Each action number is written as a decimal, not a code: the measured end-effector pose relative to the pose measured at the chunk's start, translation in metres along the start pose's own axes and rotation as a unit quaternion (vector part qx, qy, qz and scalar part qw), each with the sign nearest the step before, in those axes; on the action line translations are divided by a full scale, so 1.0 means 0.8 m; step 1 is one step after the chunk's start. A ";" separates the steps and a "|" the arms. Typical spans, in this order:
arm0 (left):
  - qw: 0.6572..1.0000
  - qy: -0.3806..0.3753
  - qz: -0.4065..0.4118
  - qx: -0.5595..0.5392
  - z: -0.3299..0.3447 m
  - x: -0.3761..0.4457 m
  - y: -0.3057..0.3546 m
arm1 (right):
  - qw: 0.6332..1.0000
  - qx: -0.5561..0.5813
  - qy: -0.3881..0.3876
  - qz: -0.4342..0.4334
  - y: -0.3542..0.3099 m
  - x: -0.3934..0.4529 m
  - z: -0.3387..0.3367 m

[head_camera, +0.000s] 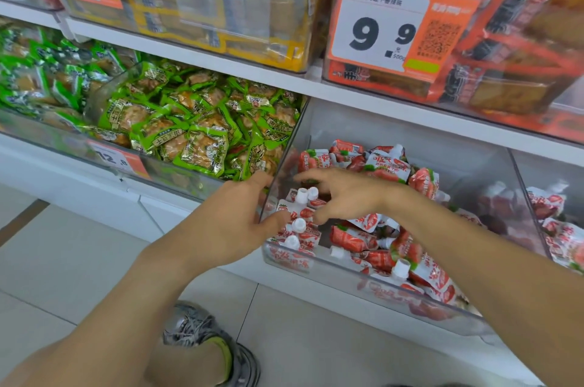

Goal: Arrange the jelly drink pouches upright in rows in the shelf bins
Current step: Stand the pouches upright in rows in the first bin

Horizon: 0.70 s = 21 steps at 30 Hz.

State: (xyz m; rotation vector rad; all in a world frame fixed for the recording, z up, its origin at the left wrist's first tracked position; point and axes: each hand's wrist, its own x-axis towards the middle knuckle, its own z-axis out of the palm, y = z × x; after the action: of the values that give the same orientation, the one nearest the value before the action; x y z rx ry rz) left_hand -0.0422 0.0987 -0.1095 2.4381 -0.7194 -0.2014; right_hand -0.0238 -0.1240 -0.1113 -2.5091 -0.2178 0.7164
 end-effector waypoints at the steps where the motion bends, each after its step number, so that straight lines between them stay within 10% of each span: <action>1: 1.000 0.004 -0.002 0.000 0.001 0.000 0.000 | 1.000 -0.015 0.016 0.002 0.000 0.003 0.001; 14: 0.999 -0.008 -0.028 0.038 -0.004 0.002 0.008 | 0.976 0.194 0.092 -0.016 0.010 -0.005 0.028; 21: 0.967 0.213 0.127 0.052 0.000 0.020 0.045 | 0.983 0.161 -0.036 -0.080 0.026 -0.013 0.005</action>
State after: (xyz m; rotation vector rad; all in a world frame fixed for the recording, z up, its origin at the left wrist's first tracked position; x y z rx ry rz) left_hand -0.0450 0.0655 -0.0884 2.3391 -0.8476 0.4579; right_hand -0.0342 -0.1428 -0.1204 -2.1351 -0.2988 0.7147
